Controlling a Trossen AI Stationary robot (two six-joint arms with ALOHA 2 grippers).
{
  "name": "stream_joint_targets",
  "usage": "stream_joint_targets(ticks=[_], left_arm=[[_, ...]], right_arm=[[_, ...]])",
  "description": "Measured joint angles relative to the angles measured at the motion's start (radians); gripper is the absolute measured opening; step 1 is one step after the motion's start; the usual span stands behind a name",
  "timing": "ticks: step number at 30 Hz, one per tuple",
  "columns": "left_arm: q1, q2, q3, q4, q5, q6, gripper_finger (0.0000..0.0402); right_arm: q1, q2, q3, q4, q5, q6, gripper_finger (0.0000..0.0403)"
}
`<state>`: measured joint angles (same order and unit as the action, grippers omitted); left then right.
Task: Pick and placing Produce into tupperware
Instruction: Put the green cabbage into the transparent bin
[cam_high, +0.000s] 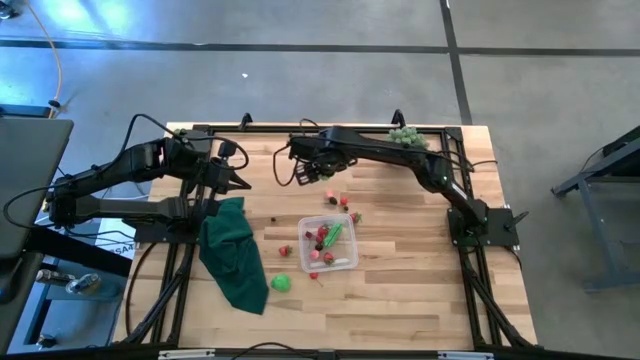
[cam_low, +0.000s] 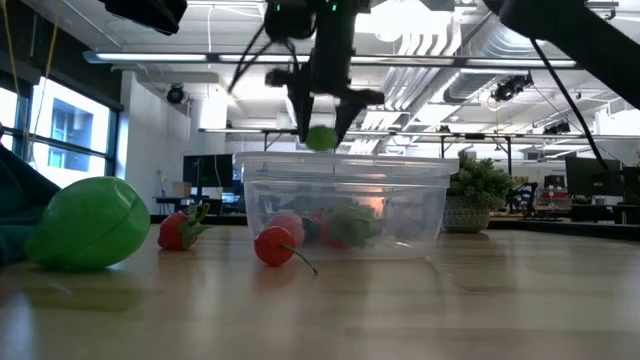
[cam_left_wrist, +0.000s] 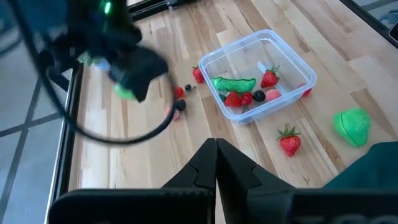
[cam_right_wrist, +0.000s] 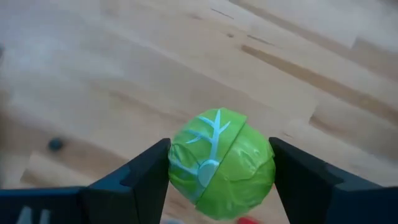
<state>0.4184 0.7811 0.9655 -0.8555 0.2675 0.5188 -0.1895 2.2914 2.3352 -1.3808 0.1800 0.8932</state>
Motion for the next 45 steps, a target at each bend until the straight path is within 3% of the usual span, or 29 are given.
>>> stream_joint_targets(ticks=[7, 17, 27, 32, 45], left_arm=[[0.000, 0.000, 0.000, 0.000, 0.000, 0.000, 0.0001], [0.000, 0.000, 0.000, 0.000, 0.000, 0.000, 0.0001], [0.000, 0.000, 0.000, 0.000, 0.000, 0.000, 0.0001], [0.000, 0.000, 0.000, 0.000, 0.000, 0.000, 0.0001], [0.000, 0.000, 0.000, 0.000, 0.000, 0.000, 0.0001]], right_arm=[[0.094, -0.058, -0.001, 0.001, 0.016, -0.080, 0.0232], [0.190, -0.085, -0.001, 0.017, -0.248, -0.037, 0.0232], [0.300, -0.085, -0.002, -0.109, -0.219, -0.076, 0.0232], [0.347, -0.086, -0.073, -0.084, -0.175, -0.109, 0.0232], [0.346, -0.086, -0.369, 0.227, -0.271, -0.150, 0.0232]])
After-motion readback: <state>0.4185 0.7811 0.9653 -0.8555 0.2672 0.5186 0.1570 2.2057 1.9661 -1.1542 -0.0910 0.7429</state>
